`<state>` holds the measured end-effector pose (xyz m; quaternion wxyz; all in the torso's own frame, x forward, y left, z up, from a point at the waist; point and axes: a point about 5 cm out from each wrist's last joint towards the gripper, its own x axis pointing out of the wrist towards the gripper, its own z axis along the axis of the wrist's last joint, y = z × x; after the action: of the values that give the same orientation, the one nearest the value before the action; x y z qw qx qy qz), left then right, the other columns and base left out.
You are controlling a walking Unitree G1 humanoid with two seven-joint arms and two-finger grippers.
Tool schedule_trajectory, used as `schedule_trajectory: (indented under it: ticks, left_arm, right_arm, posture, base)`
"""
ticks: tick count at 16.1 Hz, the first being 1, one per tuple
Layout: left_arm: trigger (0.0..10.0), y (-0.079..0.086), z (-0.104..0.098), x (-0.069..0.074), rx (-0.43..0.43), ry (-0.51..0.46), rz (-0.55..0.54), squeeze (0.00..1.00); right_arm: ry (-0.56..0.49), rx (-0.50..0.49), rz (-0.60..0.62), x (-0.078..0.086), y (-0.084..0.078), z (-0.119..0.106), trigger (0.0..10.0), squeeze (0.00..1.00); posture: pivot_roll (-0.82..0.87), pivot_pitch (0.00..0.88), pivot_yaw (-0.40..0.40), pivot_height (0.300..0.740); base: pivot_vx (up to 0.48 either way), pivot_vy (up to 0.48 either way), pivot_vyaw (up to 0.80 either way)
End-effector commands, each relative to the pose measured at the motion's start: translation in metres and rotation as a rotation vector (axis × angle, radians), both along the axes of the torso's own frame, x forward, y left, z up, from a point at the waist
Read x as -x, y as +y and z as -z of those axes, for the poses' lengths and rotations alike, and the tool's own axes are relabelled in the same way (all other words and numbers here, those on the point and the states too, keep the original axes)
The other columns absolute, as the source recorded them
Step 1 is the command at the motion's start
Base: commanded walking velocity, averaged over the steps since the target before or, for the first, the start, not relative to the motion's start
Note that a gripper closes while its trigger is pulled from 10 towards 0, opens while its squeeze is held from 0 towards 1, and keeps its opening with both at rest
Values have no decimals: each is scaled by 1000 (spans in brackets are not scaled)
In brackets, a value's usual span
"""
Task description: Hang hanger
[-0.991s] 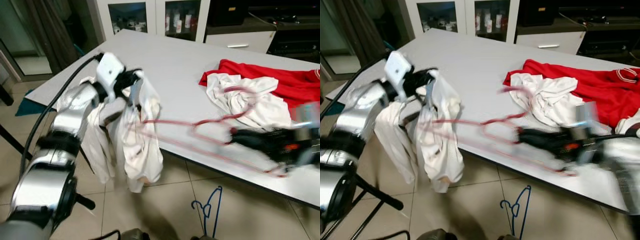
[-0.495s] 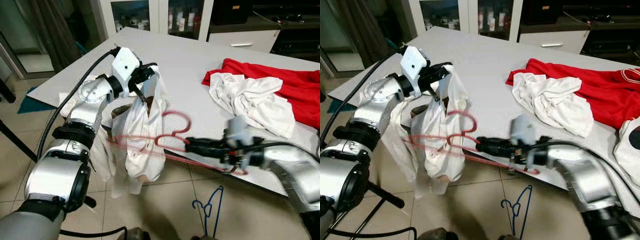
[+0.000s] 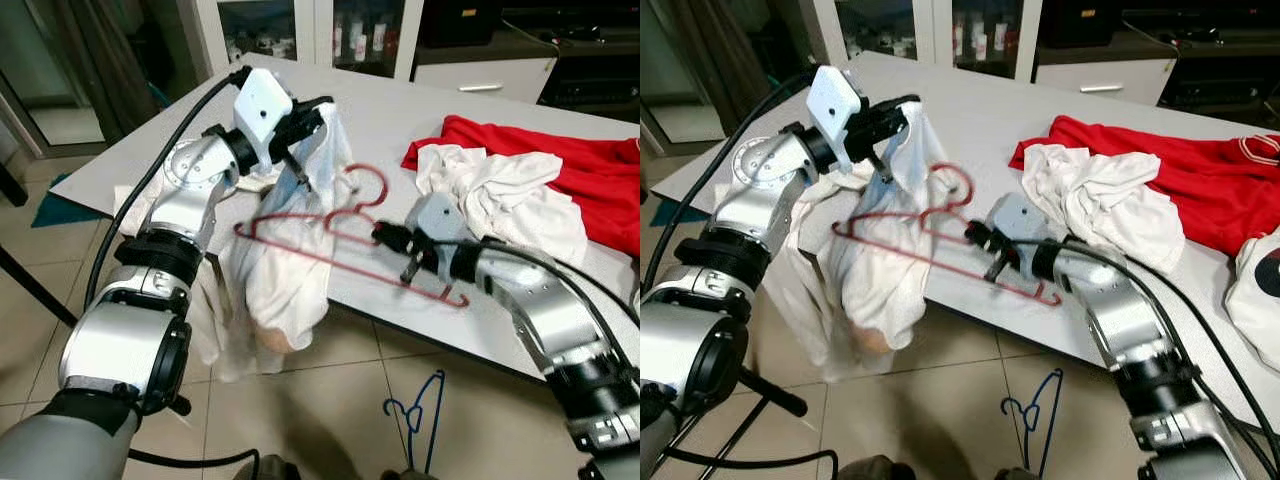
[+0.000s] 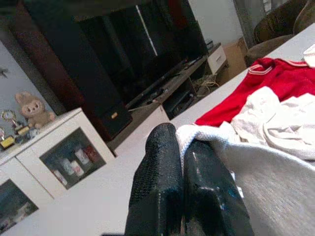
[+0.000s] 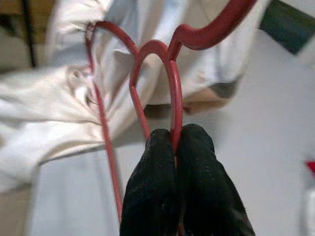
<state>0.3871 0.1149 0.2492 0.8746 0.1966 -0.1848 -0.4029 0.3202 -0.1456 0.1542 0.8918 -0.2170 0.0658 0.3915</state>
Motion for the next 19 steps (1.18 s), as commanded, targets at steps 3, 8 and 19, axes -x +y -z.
schedule_trajectory:
  ticks: [3, 8, 19]
  left_arm:
    - [10000, -7, -26, 4, 36, -126, 40, 0]
    - [10000, -10, -28, 9, 0, -214, 42, 0]
    - [10000, 22, 45, 8, -402, -15, -113, 0]
  right_arm:
    - [-8, 75, 138, -11, -10, 8, 10000, 0]
    - [-74, 155, 325, -28, -28, 8, 10000, 0]
    - [-342, 170, 713, -65, -68, -32, 10000, 0]
  posture:
    - [-54, 0, 57, 740]
    - [-51, 0, 54, 740]
    - [-29, 0, 36, 740]
  base:
    - [0, 0, 0]
    - [0, 0, 0]
    - [0, 0, 0]
